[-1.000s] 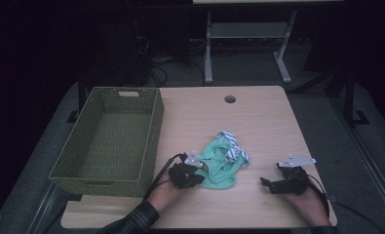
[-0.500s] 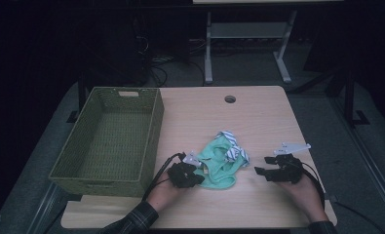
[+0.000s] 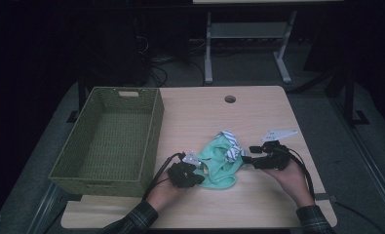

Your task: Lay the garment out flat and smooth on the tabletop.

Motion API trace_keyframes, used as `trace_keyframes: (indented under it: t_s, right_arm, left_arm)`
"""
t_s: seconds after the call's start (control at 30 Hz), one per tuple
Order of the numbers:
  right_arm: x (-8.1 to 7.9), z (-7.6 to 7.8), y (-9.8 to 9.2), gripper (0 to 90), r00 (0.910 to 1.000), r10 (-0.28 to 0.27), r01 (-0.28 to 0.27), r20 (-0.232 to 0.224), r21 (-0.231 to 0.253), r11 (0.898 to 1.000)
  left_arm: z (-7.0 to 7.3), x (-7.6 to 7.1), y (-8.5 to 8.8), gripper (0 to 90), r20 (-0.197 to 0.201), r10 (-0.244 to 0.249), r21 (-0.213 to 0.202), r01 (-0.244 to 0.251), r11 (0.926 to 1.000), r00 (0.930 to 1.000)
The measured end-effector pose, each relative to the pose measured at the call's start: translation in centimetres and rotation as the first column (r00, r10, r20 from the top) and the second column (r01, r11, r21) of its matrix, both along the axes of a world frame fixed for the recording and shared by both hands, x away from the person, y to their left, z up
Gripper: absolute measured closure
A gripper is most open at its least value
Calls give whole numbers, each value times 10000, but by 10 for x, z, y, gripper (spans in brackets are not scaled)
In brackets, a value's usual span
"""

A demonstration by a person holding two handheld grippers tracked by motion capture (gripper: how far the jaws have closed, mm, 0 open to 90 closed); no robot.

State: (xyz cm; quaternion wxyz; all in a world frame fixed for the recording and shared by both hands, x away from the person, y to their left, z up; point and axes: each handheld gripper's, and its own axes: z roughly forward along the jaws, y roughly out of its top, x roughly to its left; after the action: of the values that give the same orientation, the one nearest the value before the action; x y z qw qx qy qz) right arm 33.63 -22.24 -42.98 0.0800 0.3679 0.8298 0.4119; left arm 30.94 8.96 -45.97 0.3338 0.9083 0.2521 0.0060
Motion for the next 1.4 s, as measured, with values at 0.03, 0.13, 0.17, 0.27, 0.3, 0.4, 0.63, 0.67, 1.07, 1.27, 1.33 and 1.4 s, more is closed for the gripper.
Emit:
trace_keyframes:
  t_s: [0.03, 0.13, 0.17, 0.27, 0.3, 0.4, 0.63, 0.67, 1.07, 1.27, 1.33, 1.4]
  right_arm:
    - [1, -1, 2, 419, 9999, 101, -101, -14, -55, 9999]
    - [5, -2, 9, 412, 9997, 236, -236, -26, -17, 9997]
    - [7, -3, 10, 412, 9997, 225, -226, -78, -24, 9997]
    - [10, -5, 16, 415, 9995, 255, -256, -210, -47, 9997]
    - [12, -7, 18, 414, 9993, 339, -341, -172, -103, 9994]
    - [15, -10, 21, 416, 9990, 338, -344, -287, -201, 9992]
    - [20, -17, 25, 491, 9984, 336, -347, -451, -249, 9991]
    - [20, -18, 26, 506, 9985, 322, -333, -446, -230, 9992]
    - [20, -19, 32, 798, 9991, 388, -397, -152, -690, 9968]
    - [20, -14, 33, 819, 9995, 314, -315, -19, -648, 9974]
    - [22, -12, 33, 823, 9995, 324, -325, -15, -661, 9973]
    - [23, -9, 32, 827, 9995, 317, -311, 77, -700, 9971]
  left_arm:
    - [0, 0, 0, 874, 14, 14, -3, -14, 10000, 10000]
    - [0, 0, 0, 874, 32, -10, 14, 10, 10000, 10000]
    - [0, 0, 0, 874, 26, -5, 14, 5, 10000, 10000]
    - [0, 0, 0, 872, -8, 13, -1, -13, 10000, 10000]
    - [0, 0, 0, 872, 0, 22, 5, -22, 10000, 10000]
    - [0, 0, -1, 871, 22, -15, 62, 15, 10000, 10000]
    - [1, 0, -1, 869, 13, -31, 99, 31, 9999, 10000]
    - [1, 0, -1, 869, 8, -25, 105, 25, 9999, 10000]
    - [1, -1, -1, 868, -20, 18, 105, -18, 9999, 10000]
    - [1, 0, -2, 869, -10, 34, 119, -34, 9999, 10000]
    - [1, -1, -2, 869, -14, 36, 122, -36, 9999, 10000]
    - [1, -1, -2, 869, -5, 57, 113, -57, 9999, 10000]
